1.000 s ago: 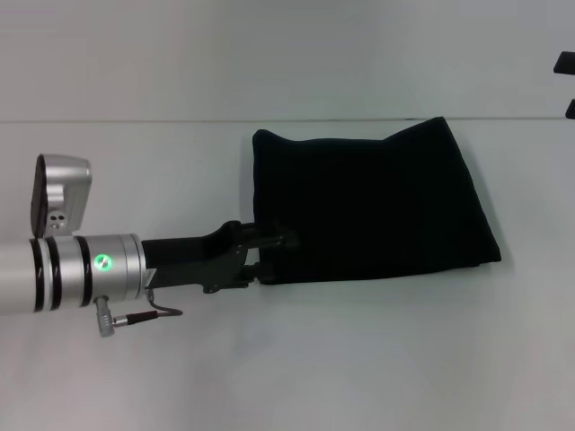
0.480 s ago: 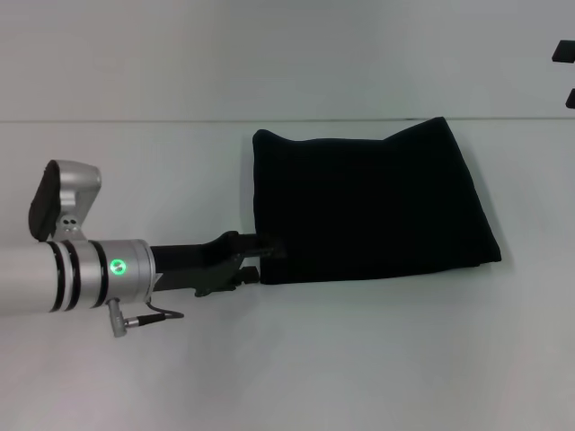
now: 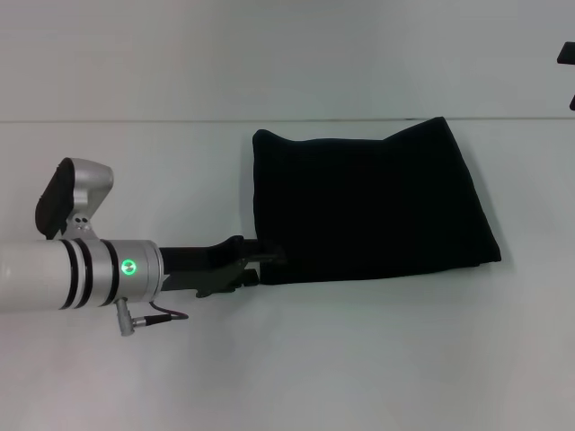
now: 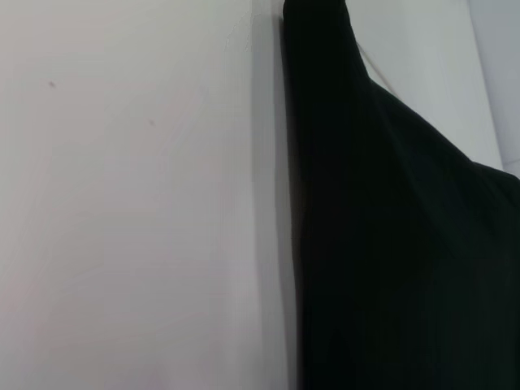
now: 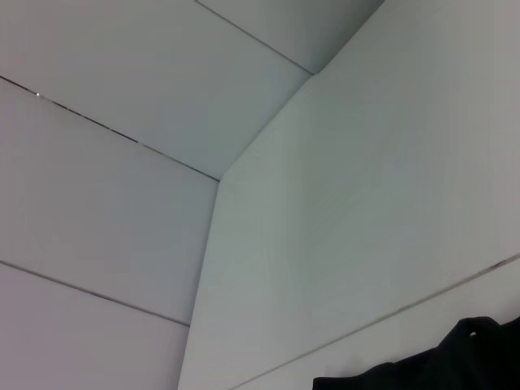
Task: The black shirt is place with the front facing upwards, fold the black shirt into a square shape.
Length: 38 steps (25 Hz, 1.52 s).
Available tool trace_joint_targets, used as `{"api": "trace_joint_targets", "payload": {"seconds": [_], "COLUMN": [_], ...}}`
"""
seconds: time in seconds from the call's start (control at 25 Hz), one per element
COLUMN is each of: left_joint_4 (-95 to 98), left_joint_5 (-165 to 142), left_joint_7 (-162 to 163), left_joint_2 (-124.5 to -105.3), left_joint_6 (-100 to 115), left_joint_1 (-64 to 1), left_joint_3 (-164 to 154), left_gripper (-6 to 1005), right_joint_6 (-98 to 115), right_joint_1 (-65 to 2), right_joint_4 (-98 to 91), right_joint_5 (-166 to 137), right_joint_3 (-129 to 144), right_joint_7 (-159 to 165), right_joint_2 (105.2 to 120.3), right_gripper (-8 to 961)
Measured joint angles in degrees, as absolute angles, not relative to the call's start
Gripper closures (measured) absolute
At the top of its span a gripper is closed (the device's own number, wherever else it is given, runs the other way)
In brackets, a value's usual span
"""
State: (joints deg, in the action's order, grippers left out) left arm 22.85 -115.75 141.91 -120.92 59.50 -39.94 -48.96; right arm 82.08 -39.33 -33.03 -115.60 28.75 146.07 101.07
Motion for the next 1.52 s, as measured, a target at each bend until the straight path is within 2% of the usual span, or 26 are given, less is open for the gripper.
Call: {"api": "trace_joint_targets", "payload": {"seconds": [0.56, 0.76, 0.88, 1.08, 1.52], "left_joint_4": [23.2, 23.3, 23.3, 23.6, 31.7], "left_joint_5": [-115.8, -115.8, -115.8, -115.4, -115.9], "left_joint_7": [142.3, 142.4, 142.4, 142.0, 141.4], "left_joint_2": [-121.1, -121.11, -121.11, -121.04, -120.79], "left_joint_6": [58.9, 58.9, 58.9, 59.7, 68.5], "left_joint_1": [-40.6, -40.7, -40.7, -40.3, -31.0], "left_joint_3": [-52.1, -51.8, -51.8, -51.7, -48.3], "left_gripper": [377, 582, 813, 949, 951], "right_joint_6": [82.1, 81.9, 81.8, 81.7, 81.7], "right_joint_1": [-39.2, -39.2, -39.2, -39.2, -38.9], "right_joint_4": [-33.0, -32.8, -32.8, -32.8, -32.7], "right_joint_5": [-115.6, -115.6, -115.6, -115.6, -115.6], "right_joint_3": [28.2, 28.2, 28.2, 28.2, 28.1], "right_joint_7": [146.1, 146.1, 146.1, 146.1, 146.1], "right_joint_2": [100.98, 100.98, 100.98, 100.98, 101.05], "right_gripper": [12, 12, 12, 12, 13]}}
